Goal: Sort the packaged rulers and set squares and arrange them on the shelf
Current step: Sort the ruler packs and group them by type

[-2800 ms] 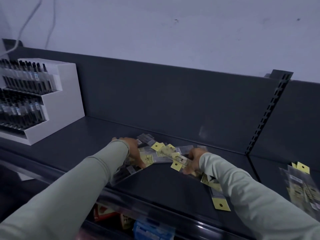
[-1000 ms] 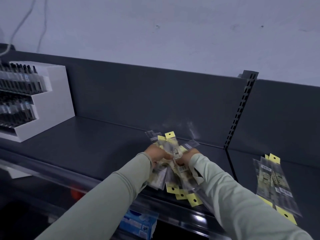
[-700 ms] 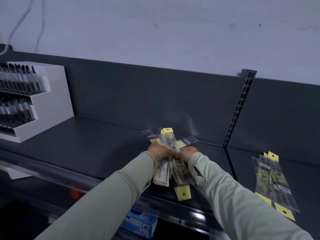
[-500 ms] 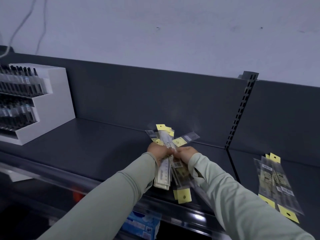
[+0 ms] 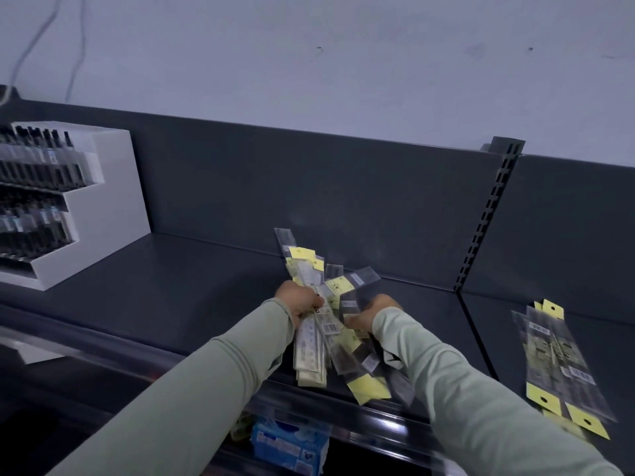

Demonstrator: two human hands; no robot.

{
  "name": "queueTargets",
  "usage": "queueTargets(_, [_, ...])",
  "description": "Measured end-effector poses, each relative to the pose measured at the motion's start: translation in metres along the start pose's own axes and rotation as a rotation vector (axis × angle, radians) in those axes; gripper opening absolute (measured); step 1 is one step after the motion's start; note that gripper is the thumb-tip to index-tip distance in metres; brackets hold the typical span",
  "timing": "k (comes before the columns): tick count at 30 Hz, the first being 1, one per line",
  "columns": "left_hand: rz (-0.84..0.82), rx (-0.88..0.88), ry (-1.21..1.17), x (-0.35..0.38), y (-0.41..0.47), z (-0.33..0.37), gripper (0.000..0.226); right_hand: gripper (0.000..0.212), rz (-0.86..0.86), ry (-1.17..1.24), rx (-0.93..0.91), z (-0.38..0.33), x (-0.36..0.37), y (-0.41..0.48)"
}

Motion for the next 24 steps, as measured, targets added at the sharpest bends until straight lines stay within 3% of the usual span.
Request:
queueTargets(4, [-0.026,0.048,0.012,0.012,0.002,0.003,0.031,0.027,-0.008,0.008,-0.013,-0.026,0.000,-0.005])
queueTargets(8, [-0.066,0.070,0.025,0.024,0.009,0.001,0.036,0.040,-0.069,-0.002,-0.011,-0.034,-0.007,-0.007])
queueTargets(12, [-0.058,0.048,0.069,0.021,0.003,0.002,0.034,0.018,-0.106,0.253,0.073,-0.020,0.007,0.005])
queueTargets(15, [-0.046,0.041,0.090,0.018,0.001,0.001,0.031,0.023,-0.061,0.531,0.167,-0.011,0.013,0.009])
queueTargets(20, [-0.102,0.091,-0.048,0.017,-0.005,0.009,0.029,0.007,-0.053,0.578,0.104,-0.019,0.012,0.012])
queueTargets(24, [-0.089,0.147,-0.167,0.007,-0.008,0.012,0.030,0.020,-0.026,0.798,0.049,-0.018,0.007,0.008])
Point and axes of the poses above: each hand's wrist, its own y-axis towards the middle knuckle, its own x-axis out of the palm, z = x × y, the point moved 4 cm from there along y, towards the middle knuckle, and after that the axes turned 4 degrees about y, right-handed, at the moved point
